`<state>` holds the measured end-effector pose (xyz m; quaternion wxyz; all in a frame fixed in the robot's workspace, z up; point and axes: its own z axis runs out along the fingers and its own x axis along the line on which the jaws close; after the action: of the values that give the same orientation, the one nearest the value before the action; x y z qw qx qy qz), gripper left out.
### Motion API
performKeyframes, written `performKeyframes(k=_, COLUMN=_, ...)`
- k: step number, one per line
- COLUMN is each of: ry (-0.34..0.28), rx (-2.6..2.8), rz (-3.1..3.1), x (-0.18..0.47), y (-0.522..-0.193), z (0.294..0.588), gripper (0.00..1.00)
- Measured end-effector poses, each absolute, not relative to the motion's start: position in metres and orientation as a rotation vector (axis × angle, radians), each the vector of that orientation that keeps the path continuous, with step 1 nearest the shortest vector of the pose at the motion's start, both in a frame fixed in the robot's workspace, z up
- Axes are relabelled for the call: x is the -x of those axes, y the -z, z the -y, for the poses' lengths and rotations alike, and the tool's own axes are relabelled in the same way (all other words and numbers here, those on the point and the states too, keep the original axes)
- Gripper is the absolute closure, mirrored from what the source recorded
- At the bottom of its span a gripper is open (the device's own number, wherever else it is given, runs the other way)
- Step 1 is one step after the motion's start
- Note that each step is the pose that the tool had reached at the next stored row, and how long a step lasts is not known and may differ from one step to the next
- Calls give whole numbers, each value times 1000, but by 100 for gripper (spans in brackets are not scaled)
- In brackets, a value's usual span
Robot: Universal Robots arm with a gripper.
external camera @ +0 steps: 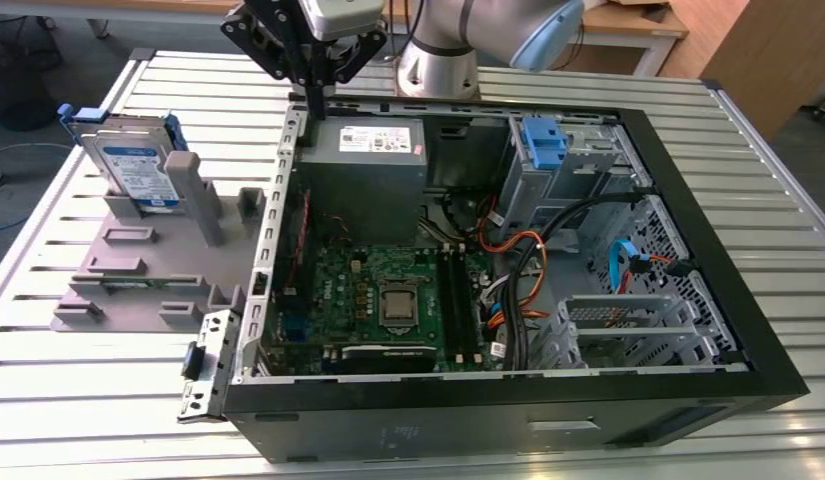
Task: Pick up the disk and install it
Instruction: 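Reach for the disk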
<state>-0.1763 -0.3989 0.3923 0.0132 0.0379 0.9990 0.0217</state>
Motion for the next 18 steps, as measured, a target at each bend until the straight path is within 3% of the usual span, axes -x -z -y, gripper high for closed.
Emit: performKeyframes(k=18, ry=-68, rx=-118, rz=-3112, x=179, y=-392, z=399, gripper=89)
